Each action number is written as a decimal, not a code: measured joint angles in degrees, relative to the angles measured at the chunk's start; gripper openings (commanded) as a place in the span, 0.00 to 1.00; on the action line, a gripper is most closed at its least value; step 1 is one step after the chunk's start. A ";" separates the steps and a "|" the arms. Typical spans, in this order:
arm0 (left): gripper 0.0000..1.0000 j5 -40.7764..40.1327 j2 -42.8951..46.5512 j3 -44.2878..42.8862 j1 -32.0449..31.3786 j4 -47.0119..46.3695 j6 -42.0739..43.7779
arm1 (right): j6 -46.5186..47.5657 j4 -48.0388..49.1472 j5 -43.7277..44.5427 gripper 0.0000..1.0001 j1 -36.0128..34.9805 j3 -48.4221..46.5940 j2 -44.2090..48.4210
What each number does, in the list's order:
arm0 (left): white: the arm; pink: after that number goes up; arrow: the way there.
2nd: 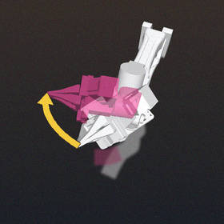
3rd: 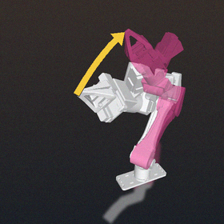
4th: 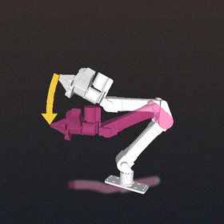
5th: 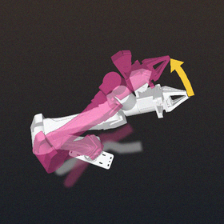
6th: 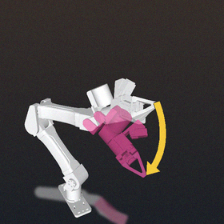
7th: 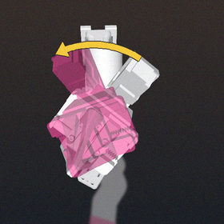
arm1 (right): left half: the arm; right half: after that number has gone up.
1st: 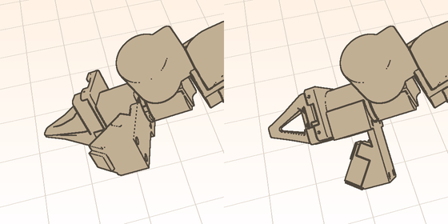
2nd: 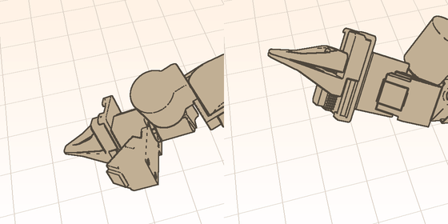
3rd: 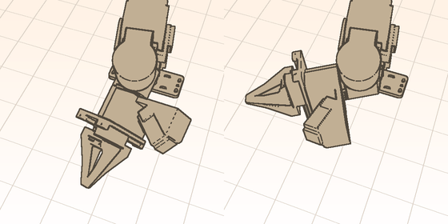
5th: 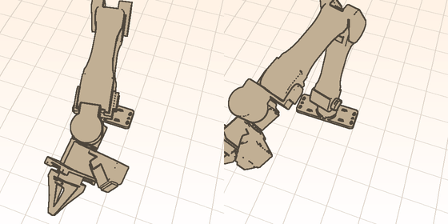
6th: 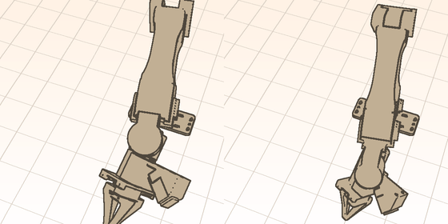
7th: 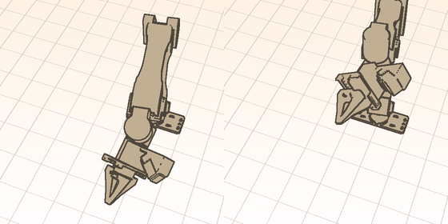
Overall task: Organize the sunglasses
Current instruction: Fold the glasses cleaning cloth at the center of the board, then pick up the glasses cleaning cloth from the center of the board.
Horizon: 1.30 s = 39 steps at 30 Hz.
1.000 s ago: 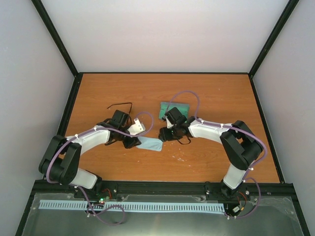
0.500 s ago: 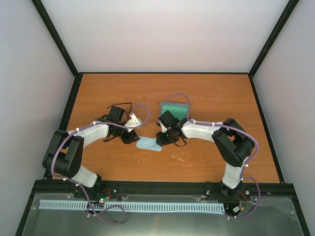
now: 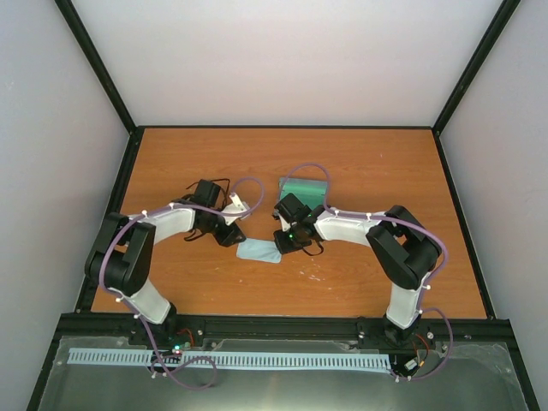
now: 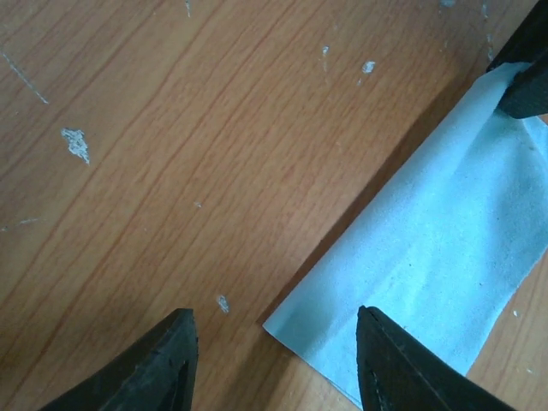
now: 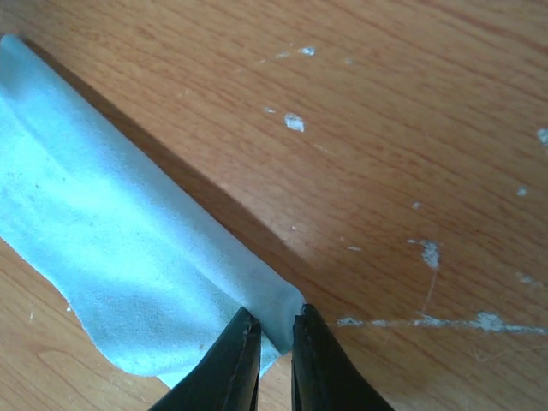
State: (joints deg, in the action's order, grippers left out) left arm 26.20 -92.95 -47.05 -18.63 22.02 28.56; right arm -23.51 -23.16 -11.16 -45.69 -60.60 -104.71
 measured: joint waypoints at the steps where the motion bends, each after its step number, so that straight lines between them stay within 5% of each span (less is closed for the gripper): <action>1: 0.50 0.00 -0.24 -0.22 0.00 0.00 0.00 | -0.04 0.02 0.02 0.12 0.00 -0.02 -0.02; 10: 0.47 -0.20 -1.40 -0.26 0.00 0.63 0.61 | -0.59 0.02 0.26 0.09 0.00 -0.02 -0.04; 27: 0.18 -0.70 -3.02 0.26 -0.76 -1.97 0.46 | -1.33 0.09 0.46 0.06 0.00 -0.02 -0.13; 32: 0.01 -0.28 -3.02 0.42 -1.62 -1.70 0.31 | -1.55 0.09 0.74 0.03 0.02 -0.02 -0.13; 39: 0.00 0.07 -3.02 0.50 -1.70 -1.53 -0.20 | -2.45 0.17 1.51 0.03 0.00 -0.02 -0.13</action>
State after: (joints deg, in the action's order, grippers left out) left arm 26.26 -95.96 -46.54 -20.34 20.49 28.36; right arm -25.96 -22.98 -9.65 -45.69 -60.62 -104.84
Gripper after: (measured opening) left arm 0.023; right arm 0.029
